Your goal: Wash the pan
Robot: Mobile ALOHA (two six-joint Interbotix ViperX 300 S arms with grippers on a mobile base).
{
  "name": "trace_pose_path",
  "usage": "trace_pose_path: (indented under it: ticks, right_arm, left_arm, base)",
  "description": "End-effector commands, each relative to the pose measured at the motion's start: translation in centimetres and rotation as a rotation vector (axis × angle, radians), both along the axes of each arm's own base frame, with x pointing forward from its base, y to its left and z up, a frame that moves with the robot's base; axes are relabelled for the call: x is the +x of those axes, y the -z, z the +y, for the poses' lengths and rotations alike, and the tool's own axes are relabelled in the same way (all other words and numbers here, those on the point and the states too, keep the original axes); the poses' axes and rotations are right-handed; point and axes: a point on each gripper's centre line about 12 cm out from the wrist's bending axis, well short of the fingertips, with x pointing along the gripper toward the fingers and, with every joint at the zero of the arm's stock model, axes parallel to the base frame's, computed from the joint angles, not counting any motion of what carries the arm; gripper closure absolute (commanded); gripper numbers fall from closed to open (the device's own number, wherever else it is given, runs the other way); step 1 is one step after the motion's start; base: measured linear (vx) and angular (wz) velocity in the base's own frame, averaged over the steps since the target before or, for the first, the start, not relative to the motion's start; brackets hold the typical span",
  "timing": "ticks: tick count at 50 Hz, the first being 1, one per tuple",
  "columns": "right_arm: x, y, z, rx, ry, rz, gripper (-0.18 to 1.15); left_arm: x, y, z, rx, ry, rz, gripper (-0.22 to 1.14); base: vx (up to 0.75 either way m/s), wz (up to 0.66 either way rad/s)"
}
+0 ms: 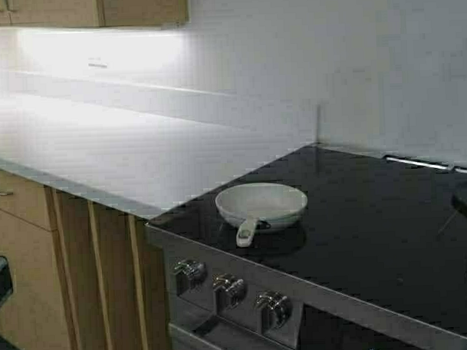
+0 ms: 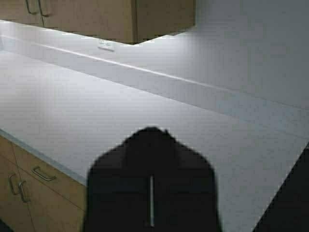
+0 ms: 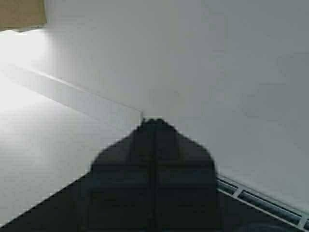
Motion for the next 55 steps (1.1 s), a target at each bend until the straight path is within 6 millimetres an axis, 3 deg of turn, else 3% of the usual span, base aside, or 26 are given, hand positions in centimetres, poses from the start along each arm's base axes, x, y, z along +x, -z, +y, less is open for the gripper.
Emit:
trace_pose_path:
  ticks: [1,5,13,15,21,28,38,55]
  right_arm:
    - [0.1,0.1,0.2,0.000,-0.010,0.005,0.92]
    - [0.1,0.2,0.2,-0.003,-0.010,0.006,0.88]
    - [0.1,0.3,0.2,0.000,-0.010,0.009,0.91]
    - [0.1,0.3,0.2,-0.002,-0.011,0.009,0.91]
    - [0.0,0.5,0.2,0.000,-0.010,0.012,0.91]
    - [0.1,0.6,0.2,0.000,-0.010,0.015,0.91]
    - [0.0,0.7,0.2,0.000,-0.010,0.018,0.91]
    - [0.1,0.8,0.2,-0.002,-0.011,0.023,0.91]
  left_arm:
    - [0.2,0.2,0.2,-0.046,-0.004,0.021,0.92]
    - [0.3,0.2,0.2,-0.096,0.000,0.024,0.65]
    - [1.0,0.4,-0.1,-0.220,0.018,0.051,-0.07]
    - [1.3,0.6,-0.4,-0.255,0.035,0.070,-0.16]
    - [2.4,2.0,-2.5,-0.342,0.121,0.141,-0.09]
    - [3.5,5.2,-4.9,-0.422,0.206,0.210,-0.08]
    - [4.6,10.3,-6.0,-0.511,0.234,0.305,-0.08]
    - [6.9,15.9,-8.2,-0.663,0.337,0.421,-0.08]
  base:
    - [0.00,0.00]
    - [0.00,0.00]
    - [0.00,0.00]
    - [0.00,0.00]
    - [0.00,0.00]
    - [0.00,0.00]
    - [0.00,0.00]
    - [0.00,0.00]
